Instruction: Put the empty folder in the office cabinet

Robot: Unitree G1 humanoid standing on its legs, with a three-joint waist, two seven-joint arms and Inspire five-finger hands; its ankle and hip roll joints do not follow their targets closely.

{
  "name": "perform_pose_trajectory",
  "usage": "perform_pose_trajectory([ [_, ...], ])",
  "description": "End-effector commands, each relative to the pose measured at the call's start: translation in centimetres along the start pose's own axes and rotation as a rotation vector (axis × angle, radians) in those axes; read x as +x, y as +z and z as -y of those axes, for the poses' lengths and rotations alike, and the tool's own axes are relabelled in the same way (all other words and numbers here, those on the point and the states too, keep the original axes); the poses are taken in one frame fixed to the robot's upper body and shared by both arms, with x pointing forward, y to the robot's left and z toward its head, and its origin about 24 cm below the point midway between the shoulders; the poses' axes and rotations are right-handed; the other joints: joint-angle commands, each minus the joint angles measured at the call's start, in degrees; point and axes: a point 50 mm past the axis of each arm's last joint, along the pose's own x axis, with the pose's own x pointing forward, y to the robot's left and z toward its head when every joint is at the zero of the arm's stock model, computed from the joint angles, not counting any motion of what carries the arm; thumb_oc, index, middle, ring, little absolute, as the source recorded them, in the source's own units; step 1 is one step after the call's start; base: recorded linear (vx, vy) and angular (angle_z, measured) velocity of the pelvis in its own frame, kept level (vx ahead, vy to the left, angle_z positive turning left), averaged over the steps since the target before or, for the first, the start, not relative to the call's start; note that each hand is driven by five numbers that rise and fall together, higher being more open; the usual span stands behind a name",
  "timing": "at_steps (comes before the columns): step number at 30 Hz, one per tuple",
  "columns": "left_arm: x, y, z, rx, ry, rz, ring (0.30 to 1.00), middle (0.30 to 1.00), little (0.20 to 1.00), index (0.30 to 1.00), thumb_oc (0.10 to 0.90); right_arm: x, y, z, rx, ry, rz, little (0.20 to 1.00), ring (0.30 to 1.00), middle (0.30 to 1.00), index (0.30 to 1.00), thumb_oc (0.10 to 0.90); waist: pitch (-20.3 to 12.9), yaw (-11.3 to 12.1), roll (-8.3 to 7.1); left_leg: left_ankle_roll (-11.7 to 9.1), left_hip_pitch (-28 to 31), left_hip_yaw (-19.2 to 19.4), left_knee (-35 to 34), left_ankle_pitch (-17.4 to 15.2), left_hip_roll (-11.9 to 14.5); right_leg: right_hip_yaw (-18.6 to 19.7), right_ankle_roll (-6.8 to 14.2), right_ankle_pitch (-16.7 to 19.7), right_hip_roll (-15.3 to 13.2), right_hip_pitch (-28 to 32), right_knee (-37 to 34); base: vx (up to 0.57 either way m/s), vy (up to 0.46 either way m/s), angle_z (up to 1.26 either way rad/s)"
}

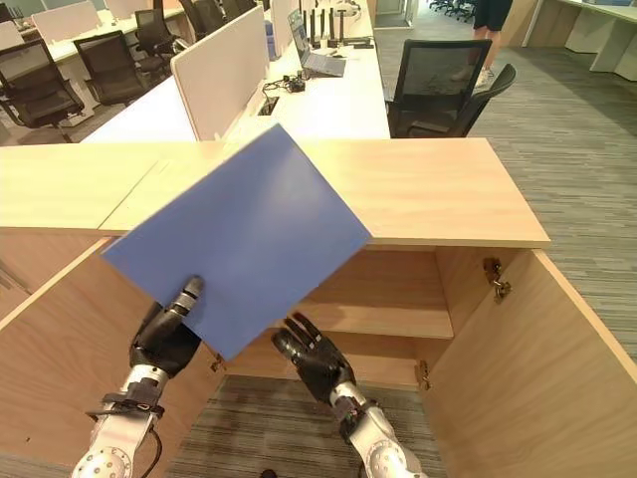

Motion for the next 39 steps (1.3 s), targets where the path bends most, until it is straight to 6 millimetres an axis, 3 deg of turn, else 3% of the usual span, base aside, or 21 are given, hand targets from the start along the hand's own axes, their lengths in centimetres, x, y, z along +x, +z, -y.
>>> perform_pose_trajectory([
  [1,3.1,4.0,5.5,0.075,-0.338,0.189,0.300,0.300,0.300,0.300,0.400,1.8,3.8,-4.3,-0.027,0.251,0.146,0.900,0.900,0.900,0.900,0.800,1.6,-0.9,-1.34,-0.3,5.4,-0.4,0.1,-8.5,-1.3,-0.6,0.6,-7.2,0.9,3.0,1.3,0.00,0.000,0.00],
  [12,3.0,2.5,5.7,0.127,-0.375,0.080,0.300,0.300,0.300,0.300,0.400,2.8,5.3,-10.4,-0.019,0.519,0.210,0.900,0.900,0.900,0.900,0.800,1.3,-1.2,-1.36,-0.1,5.3,0.2,0.1,-8.6,-1.2,-0.2,0.7,-6.9,0.8,2.7,1.3,0.00,0.000,0.00],
  [19,2.9,1.5,5.4,0.123,-0.361,0.044,0.300,0.300,0.300,0.300,0.400,3.3,6.6,-12.1,-0.011,0.562,0.275,0.900,0.900,0.900,0.900,0.800,1.0,-1.0,-1.36,0.1,5.6,0.3,0.1,-8.8,-1.2,-0.1,0.6,-6.9,0.7,2.9,1.3,0.00,0.000,0.00],
  [26,2.8,0.5,5.2,0.108,-0.353,0.002,0.300,0.300,0.300,0.300,0.400,3.4,7.5,-12.4,-0.012,0.560,0.325,0.900,0.900,0.900,0.900,0.800,0.8,-1.0,-1.35,0.1,5.4,0.3,0.1,-8.8,-1.3,-0.1,0.6,-6.9,0.7,2.7,1.3,0.00,0.000,0.00],
  [34,2.6,-0.7,4.9,0.085,-0.347,-0.050,0.300,0.300,0.300,0.300,0.400,4.0,11.3,-12.2,0.030,0.485,0.528,0.900,0.900,0.900,0.900,0.800,0.4,-0.8,-1.34,0.3,5.5,0.0,0.1,-9.1,-1.4,-0.1,0.5,-6.9,0.7,2.9,1.2,0.00,0.000,0.00],
  [39,2.9,-0.9,5.1,0.073,-0.355,-0.053,0.300,0.300,0.300,0.300,0.400,4.3,12.0,-11.8,0.061,0.447,0.571,0.900,0.900,0.900,0.900,0.800,0.2,-0.6,-1.45,0.4,5.7,-0.2,0.1,-9.2,-1.6,-0.1,0.5,-7.0,0.8,3.1,1.1,0.00,0.000,0.00],
])
